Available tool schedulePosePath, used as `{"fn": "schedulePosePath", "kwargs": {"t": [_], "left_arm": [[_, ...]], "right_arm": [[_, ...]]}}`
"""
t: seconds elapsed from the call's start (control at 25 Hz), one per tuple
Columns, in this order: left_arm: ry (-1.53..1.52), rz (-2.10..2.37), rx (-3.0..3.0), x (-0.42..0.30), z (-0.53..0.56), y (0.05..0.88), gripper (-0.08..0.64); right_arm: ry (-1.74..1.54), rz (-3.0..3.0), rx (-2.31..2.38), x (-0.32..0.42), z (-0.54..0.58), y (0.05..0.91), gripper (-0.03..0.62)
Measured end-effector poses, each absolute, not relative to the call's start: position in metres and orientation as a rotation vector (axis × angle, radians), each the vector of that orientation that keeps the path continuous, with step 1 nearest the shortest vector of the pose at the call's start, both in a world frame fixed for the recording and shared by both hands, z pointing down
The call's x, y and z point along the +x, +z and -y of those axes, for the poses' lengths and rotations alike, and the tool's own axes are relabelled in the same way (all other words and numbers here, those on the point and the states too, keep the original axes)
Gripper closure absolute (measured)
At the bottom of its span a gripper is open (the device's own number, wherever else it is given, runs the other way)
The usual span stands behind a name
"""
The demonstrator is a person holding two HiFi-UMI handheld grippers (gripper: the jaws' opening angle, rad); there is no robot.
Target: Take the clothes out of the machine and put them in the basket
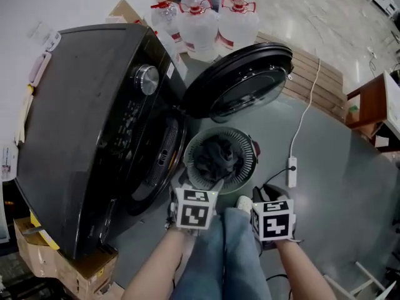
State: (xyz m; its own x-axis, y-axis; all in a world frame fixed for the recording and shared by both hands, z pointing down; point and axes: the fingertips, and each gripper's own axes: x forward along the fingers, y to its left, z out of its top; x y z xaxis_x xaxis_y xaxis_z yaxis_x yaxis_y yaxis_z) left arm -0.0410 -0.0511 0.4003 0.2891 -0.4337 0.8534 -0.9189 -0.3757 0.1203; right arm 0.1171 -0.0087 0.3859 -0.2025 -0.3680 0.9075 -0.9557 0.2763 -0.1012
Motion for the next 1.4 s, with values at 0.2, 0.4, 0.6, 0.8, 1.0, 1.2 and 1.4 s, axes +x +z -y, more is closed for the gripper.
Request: {"fn": "schedulePosePath", "kwargs": {"t": [0.2,0.4,0.6,0.8,1.0,1.2,1.4], "left_arm": [[1.005,1.219,1.961,-0.059,0.043,0.366,0.126],[1.014,1.222,1.974,-0.069,0.043,0.337,0.126],[0.967,1.225,1.976,-0.074,0.041,0.308,0.126],[0.906,1.249,2.013,-0.088,0.040,0.262,0.127],[0.843,1.299,2.028,-0.102,0.043,0.231,0.126],[0.790,1.350,2.041,-0.116,0.039,0.206,0.126],[0.705,1.459,2.055,-0.136,0.032,0.183,0.127]], "right_arm": [[0.898,1.754,1.227,0.103,0.003,0.348,0.502],[0.887,1.749,1.253,0.097,0.002,0.322,0.502],[0.886,1.725,1.263,0.090,-0.004,0.291,0.502],[0.915,1.727,1.296,0.081,-0.012,0.248,0.502],[0.947,1.732,1.331,0.075,-0.019,0.222,0.502],[1.004,1.804,1.361,0.061,-0.024,0.202,0.503],[0.821,1.905,1.452,0.045,-0.014,0.176,0.565]]}}
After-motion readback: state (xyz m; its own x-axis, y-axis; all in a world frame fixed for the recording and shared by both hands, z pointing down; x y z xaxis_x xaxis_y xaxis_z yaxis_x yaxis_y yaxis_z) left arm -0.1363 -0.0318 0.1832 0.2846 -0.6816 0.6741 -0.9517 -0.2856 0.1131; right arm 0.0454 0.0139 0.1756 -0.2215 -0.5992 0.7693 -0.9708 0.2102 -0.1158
